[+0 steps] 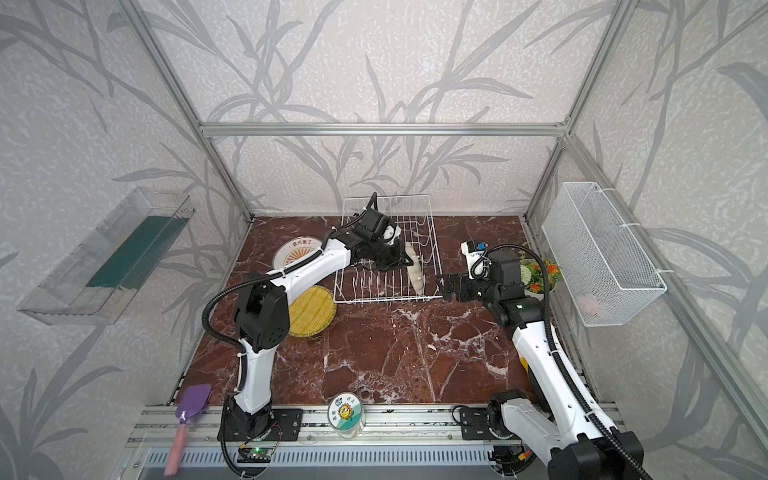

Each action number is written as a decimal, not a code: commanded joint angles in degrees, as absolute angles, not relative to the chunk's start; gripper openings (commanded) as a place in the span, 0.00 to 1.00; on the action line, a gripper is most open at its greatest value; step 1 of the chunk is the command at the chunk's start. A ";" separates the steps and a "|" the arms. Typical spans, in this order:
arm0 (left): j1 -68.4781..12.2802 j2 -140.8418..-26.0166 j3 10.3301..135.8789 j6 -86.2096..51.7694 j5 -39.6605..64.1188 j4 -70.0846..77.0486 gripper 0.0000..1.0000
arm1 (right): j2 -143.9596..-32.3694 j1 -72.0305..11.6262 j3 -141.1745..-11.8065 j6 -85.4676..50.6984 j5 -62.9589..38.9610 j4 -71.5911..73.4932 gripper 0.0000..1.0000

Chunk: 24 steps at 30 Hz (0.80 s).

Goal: Unload the plates from the dish rack
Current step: Pick up a plate from the dish rack.

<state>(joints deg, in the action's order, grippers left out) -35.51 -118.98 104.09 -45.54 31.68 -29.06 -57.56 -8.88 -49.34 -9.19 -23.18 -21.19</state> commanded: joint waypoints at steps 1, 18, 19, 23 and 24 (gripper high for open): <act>-35.43 -115.76 103.85 -45.99 33.64 -27.22 0.00 | -56.56 -8.79 -49.90 -8.92 -23.92 -21.19 0.99; -35.26 -113.94 106.00 -42.46 34.54 -30.95 0.00 | -56.56 -8.79 -49.93 -9.55 -23.99 -20.81 0.99; -35.25 -113.83 106.00 -42.44 34.66 -30.80 0.00 | -56.68 -8.79 -49.98 -9.57 -24.07 -20.69 0.99; -35.17 -113.48 106.26 -42.36 34.89 -30.63 0.00 | -56.70 -8.79 -50.03 -9.64 -24.11 -20.82 0.99; -35.16 -113.42 106.49 -42.28 34.85 -30.63 0.00 | -56.73 -8.83 -50.10 -9.62 -24.13 -20.78 0.99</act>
